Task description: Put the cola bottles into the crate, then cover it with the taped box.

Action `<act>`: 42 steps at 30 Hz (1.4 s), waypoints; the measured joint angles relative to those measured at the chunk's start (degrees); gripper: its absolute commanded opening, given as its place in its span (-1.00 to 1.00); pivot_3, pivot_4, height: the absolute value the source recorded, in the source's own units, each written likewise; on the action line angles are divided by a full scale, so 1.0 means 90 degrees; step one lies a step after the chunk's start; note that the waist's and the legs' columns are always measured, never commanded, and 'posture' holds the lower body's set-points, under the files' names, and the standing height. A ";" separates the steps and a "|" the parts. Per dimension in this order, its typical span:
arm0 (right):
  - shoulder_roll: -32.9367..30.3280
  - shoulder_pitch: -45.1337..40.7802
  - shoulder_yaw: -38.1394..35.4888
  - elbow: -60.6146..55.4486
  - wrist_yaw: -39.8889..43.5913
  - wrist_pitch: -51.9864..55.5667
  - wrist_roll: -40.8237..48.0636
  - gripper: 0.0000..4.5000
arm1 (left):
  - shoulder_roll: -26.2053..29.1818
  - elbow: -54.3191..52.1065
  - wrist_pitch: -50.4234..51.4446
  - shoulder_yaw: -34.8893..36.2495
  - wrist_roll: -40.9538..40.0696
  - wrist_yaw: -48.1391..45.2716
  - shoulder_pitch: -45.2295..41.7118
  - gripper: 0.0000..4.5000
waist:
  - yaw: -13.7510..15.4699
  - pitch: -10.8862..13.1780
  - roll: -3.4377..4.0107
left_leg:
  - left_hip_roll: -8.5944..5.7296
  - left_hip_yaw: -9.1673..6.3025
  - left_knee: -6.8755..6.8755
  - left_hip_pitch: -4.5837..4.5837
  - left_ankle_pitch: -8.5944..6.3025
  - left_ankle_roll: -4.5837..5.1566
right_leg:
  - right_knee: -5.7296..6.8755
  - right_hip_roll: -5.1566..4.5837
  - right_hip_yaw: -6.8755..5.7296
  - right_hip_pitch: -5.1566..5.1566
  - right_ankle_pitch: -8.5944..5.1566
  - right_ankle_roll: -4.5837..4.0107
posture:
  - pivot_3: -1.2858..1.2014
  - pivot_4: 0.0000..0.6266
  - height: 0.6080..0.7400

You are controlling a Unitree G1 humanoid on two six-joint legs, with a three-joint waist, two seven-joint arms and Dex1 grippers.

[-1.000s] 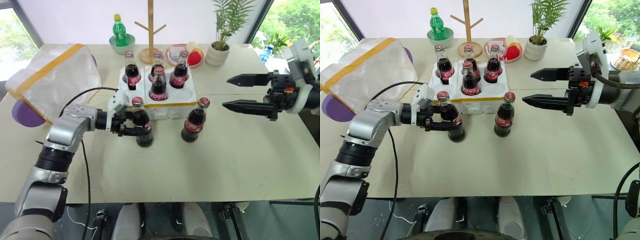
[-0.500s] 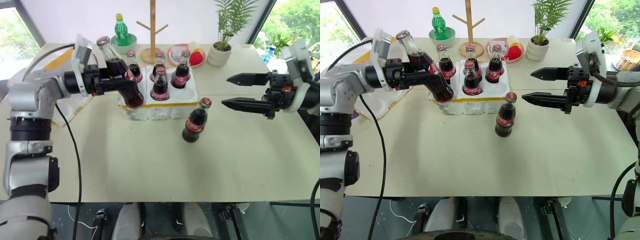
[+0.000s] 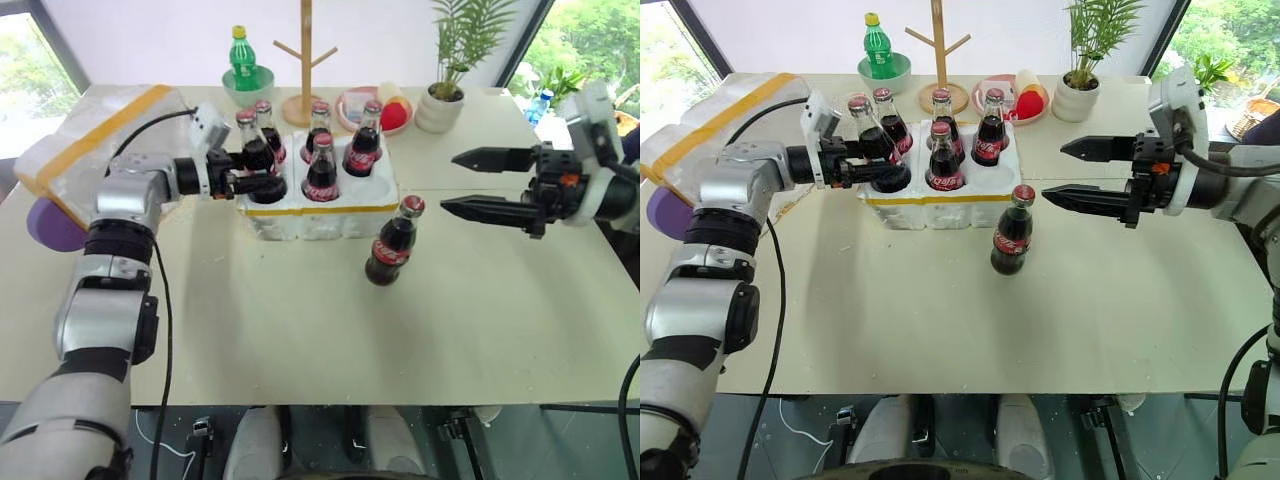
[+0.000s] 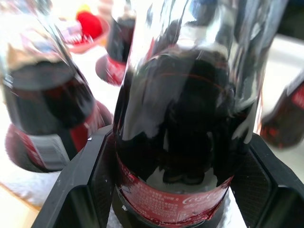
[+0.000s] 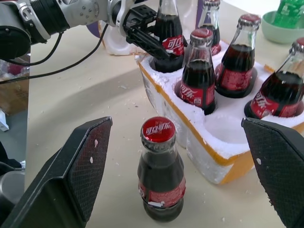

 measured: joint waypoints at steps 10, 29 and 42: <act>-0.0147 0.0471 -0.0397 -0.0113 -0.0155 -0.0011 -0.0019 1.00 | 0.0119 0.0135 -0.0282 0.0057 0.0225 -0.0228 0.0000 1.00 | -0.0009 0.0000 0.0000 | 0.0001 -0.0002 0.0001 0.0000 -0.0001 0.0001 | 0.0001 0.0000 -0.0001 -0.0001 0.0000 0.0000 | 0.03 -0.52 1.00; 0.1549 0.2911 -0.0126 -0.1456 -0.1845 -0.0292 -0.0677 1.00 | 0.2576 -0.5393 0.3482 0.0921 -0.2301 -0.1562 0.2242 1.00 | -0.0019 -0.0005 0.0000 | 0.0003 -0.0019 0.0005 0.0024 0.0000 -0.0001 | 0.0015 -0.0002 0.0009 0.0016 -0.0005 0.0002 | 0.03 -0.52 1.00; 0.2684 0.1841 0.0850 -0.0373 -0.2354 -0.0663 -0.1271 1.00 | 0.2428 -0.6015 0.3582 0.0933 -0.2675 -0.0815 0.2497 1.00 | -0.0028 -0.0005 0.0000 | 0.0003 -0.0015 0.0002 0.0025 0.0000 -0.0001 | 0.0012 0.0006 0.0010 0.0017 -0.0005 0.0001 | 0.03 -0.52 1.00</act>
